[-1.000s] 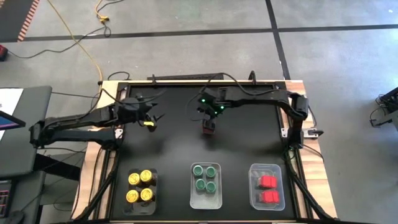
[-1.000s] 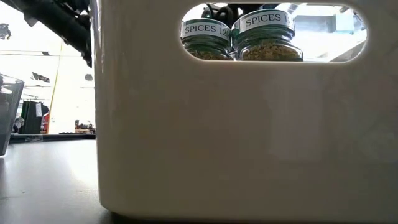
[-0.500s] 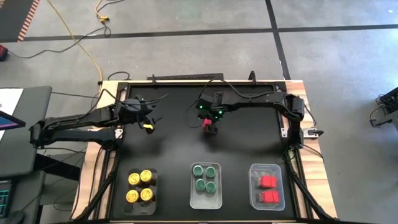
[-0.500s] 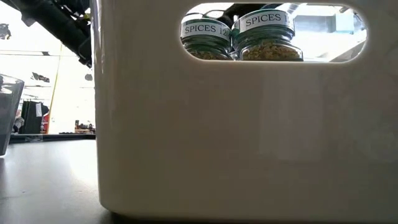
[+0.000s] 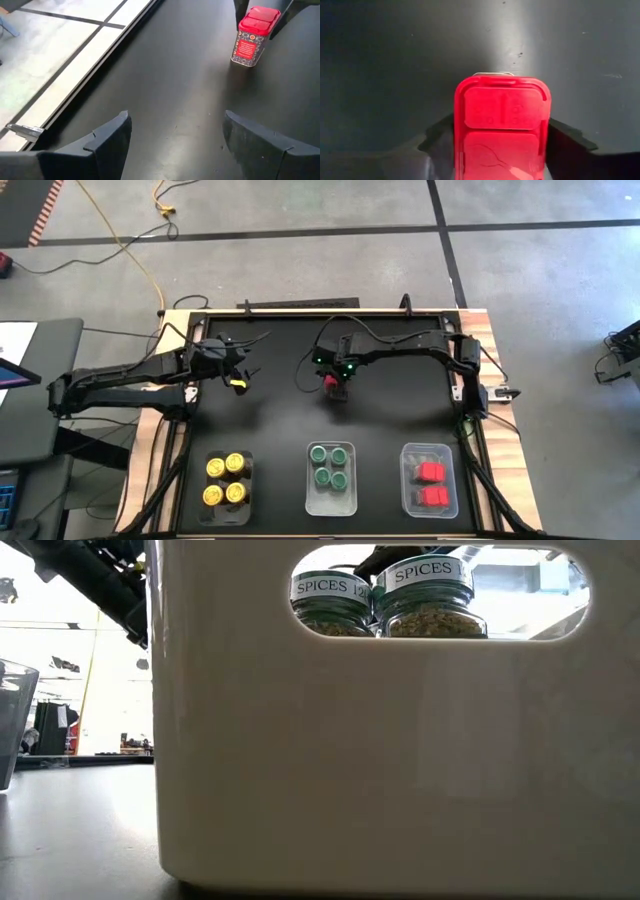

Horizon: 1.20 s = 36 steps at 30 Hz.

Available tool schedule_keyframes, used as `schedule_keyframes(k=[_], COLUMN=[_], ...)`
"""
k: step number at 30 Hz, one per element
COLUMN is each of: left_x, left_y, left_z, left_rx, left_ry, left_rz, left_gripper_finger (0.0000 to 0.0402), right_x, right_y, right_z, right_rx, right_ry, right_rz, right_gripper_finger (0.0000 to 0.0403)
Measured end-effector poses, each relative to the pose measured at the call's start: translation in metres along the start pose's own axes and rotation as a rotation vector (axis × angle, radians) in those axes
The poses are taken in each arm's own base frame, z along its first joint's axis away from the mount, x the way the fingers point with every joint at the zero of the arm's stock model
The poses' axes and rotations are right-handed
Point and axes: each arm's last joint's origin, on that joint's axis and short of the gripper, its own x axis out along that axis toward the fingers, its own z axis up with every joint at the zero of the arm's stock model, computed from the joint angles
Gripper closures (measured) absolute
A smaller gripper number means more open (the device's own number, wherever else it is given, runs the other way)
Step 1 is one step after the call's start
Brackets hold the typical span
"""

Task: Sort spices by type
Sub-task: Put the red seasoning can into the transparent bin

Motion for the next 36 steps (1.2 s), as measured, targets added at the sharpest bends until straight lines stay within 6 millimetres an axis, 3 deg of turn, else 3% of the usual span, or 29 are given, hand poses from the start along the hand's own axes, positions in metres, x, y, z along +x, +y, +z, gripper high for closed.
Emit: schedule_keyframes(k=[4, 14, 22, 27, 36], left_x=[0.0, 0.0, 0.0, 0.0, 0.0], left_y=[0.0, 0.0, 0.0, 0.0, 0.0], left_z=[0.0, 0.0, 0.0, -0.001, -0.001], left_rx=[0.0, 0.0, 0.001, 0.002, 0.003], left_ry=[0.0, 0.001, 0.003, 0.007, 0.008], left_rz=[0.0, 0.0, 0.0, 0.0, 0.0], left_gripper_finger=[0.0107, 0.0107, 0.0107, 0.0107, 0.0107], right_x=[0.0, -0.003, -0.049, -0.078, -0.133], right_y=[0.0, 0.0, 0.01, 0.02, 0.056], right_z=[0.001, 0.0, -0.005, -0.037, -0.119], right_rx=[0.04, 0.06, 0.028, 0.012, 0.031], right_ry=[-0.008, -0.012, -0.111, -0.143, -0.267], right_rz=[0.0, 0.0, -0.039, -0.036, -0.024], right_gripper_finger=[0.0164, 0.0165, 0.0165, 0.0165, 0.0165])
